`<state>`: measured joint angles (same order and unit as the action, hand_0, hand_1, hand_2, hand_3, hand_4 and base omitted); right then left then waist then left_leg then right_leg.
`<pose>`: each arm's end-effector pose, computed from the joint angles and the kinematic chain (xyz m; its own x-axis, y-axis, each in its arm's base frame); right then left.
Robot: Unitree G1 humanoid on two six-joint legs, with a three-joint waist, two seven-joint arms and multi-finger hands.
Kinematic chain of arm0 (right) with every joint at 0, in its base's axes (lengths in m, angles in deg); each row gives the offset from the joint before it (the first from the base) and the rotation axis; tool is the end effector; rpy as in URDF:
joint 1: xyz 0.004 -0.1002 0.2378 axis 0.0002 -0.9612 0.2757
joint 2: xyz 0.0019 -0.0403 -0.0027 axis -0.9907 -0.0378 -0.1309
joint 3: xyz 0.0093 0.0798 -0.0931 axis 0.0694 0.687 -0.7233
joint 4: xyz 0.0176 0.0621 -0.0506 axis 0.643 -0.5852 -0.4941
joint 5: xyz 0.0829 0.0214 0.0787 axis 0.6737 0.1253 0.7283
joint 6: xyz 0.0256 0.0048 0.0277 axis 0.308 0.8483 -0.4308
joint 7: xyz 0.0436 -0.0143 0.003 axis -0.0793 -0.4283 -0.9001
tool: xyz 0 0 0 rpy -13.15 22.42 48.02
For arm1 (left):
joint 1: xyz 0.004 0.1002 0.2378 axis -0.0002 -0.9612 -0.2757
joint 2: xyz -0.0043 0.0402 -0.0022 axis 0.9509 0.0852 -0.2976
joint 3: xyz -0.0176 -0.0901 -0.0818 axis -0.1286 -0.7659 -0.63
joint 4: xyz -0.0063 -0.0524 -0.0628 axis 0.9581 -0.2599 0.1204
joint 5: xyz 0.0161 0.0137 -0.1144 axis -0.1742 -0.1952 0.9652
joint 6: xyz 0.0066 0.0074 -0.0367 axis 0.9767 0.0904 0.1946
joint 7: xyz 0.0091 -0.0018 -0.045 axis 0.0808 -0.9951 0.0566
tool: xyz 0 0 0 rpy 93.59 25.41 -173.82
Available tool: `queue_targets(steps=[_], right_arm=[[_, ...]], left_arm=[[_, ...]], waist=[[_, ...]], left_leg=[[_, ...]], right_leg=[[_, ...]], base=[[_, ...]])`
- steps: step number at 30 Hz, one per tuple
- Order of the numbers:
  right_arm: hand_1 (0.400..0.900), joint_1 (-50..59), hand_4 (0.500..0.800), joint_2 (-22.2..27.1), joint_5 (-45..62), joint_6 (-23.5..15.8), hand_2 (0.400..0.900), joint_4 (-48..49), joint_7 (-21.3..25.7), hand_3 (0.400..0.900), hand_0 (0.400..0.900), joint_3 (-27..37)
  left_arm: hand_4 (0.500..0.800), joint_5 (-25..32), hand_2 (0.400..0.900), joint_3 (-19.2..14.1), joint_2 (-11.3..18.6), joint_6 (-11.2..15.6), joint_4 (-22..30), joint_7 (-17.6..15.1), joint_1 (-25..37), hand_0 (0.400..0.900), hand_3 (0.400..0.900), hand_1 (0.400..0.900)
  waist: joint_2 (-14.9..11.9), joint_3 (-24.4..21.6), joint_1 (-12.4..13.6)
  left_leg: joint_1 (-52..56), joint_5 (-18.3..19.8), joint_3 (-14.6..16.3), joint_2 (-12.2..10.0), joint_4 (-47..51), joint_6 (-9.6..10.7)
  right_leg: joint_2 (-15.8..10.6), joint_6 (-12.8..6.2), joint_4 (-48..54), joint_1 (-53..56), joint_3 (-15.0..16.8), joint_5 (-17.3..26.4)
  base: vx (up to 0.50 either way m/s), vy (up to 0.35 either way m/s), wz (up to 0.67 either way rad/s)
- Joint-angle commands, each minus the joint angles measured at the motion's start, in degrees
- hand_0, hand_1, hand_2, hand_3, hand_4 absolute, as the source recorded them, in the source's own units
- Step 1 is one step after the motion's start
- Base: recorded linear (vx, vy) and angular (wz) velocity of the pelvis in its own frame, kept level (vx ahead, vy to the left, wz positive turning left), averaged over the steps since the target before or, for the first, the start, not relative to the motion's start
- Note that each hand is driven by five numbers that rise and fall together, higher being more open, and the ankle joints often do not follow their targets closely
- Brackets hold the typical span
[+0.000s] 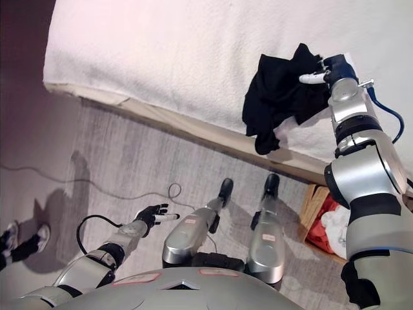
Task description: Put the clothes on the bed into the basket.
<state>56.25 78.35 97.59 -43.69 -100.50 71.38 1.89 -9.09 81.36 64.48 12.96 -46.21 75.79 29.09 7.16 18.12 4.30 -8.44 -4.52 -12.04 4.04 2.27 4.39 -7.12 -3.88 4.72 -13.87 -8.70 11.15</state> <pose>0.3796 -0.2857 0.1465 0.9039 -0.3540 -0.2402 0.1192 0.7477 -0.6532 0.1442 0.2202 -0.1341 0.4512 0.1139 -0.8851 0.2156 0.9485 0.2320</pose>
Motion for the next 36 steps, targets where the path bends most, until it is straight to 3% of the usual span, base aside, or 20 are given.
queue_targets(steps=[1,11,19,36], right_arm=[[0.400,4.60,0.500,2.22,-3.75,-2.27,0.400,-0.37,1.11,0.400,0.400,-4.31],[0.400,2.66,0.500,6.71,-5.79,-1.70,0.400,-2.68,-1.32,0.400,0.400,-3.38],[0.400,1.03,0.500,12.18,-6.51,-1.73,0.400,-3.42,-1.96,0.400,0.400,-2.12],[0.400,-3.19,0.500,16.67,-7.43,-1.08,0.400,-5.70,-2.09,0.400,0.400,1.02]], left_arm=[[0.800,-1.81,0.900,-0.49,5.30,-1.02,-6.40,-0.78,-3.07,0.900,0.900,0.900],[0.800,-3.55,0.900,-3.21,7.42,-1.56,-7.88,-0.38,-3.90,0.900,0.900,0.900],[0.800,-4.96,0.900,-4.51,7.94,-1.74,-8.18,-0.02,-6.08,0.900,0.900,0.900],[0.800,-5.68,0.900,-5.65,8.90,-1.70,-7.22,-0.18,-7.04,0.900,0.900,0.900]], waist=[[-6.48,-8.89,-2.01],[-9.57,-14.97,-5.59],[-9.09,-17.20,-8.02],[-6.69,-17.34,-12.12]], left_leg=[[1.15,7.98,7.37,-2.54,-3.21,-1.51],[8.96,10.92,14.89,-4.10,-1.97,-2.50],[12.71,12.23,20.40,-3.92,-1.74,-3.45],[15.49,15.84,28.18,-2.91,-4.73,-5.45]], right_leg=[[-2.76,-3.93,-3.64,1.54,6.07,-6.43],[-0.20,-5.34,-3.27,3.91,12.51,-6.00],[0.98,-6.97,-3.23,4.48,16.27,-4.35],[2.32,-8.99,-2.95,3.50,21.19,-1.58]], base=[[0.07,0.016,-0.65],[0.06,0.014,-0.56],[-0.01,0.034,-0.51],[-0.02,0.020,-0.33]])
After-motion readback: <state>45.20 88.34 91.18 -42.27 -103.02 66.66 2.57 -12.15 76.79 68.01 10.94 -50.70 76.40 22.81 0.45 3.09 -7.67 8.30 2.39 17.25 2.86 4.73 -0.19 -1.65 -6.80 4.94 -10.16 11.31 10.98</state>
